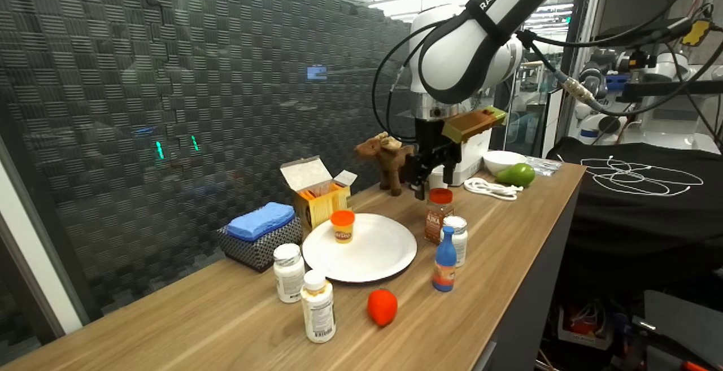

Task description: Organize all the containers on the white plate

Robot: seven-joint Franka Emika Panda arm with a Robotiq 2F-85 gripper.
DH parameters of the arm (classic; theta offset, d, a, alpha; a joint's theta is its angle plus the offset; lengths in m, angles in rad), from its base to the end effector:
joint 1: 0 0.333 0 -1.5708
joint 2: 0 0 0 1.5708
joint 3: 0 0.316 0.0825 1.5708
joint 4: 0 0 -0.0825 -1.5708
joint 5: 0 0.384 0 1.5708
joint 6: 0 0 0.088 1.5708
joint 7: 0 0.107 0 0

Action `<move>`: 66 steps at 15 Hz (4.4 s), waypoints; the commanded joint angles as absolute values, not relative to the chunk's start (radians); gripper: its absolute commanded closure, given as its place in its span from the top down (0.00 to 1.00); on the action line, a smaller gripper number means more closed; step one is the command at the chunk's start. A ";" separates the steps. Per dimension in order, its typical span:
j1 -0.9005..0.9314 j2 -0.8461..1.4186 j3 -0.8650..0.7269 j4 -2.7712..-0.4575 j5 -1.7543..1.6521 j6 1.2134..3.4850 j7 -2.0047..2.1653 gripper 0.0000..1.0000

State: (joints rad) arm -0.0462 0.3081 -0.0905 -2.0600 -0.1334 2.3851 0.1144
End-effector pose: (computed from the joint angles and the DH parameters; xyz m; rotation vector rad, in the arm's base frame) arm 0.5862 -0.0806 0.2873 3.0130 -0.2269 0.0238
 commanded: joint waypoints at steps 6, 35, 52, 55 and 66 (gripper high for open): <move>-0.042 0.340 -0.105 -2.063 -0.124 2.474 0.175 1.00; -0.045 0.371 -0.134 -1.988 -0.086 2.452 0.193 0.27; 0.069 0.456 -0.017 -1.828 -0.185 2.379 0.059 0.27; 0.049 0.455 0.009 -1.832 -0.158 2.405 -0.031 0.27; 0.025 0.484 0.057 -1.845 -0.134 2.502 -0.244 0.27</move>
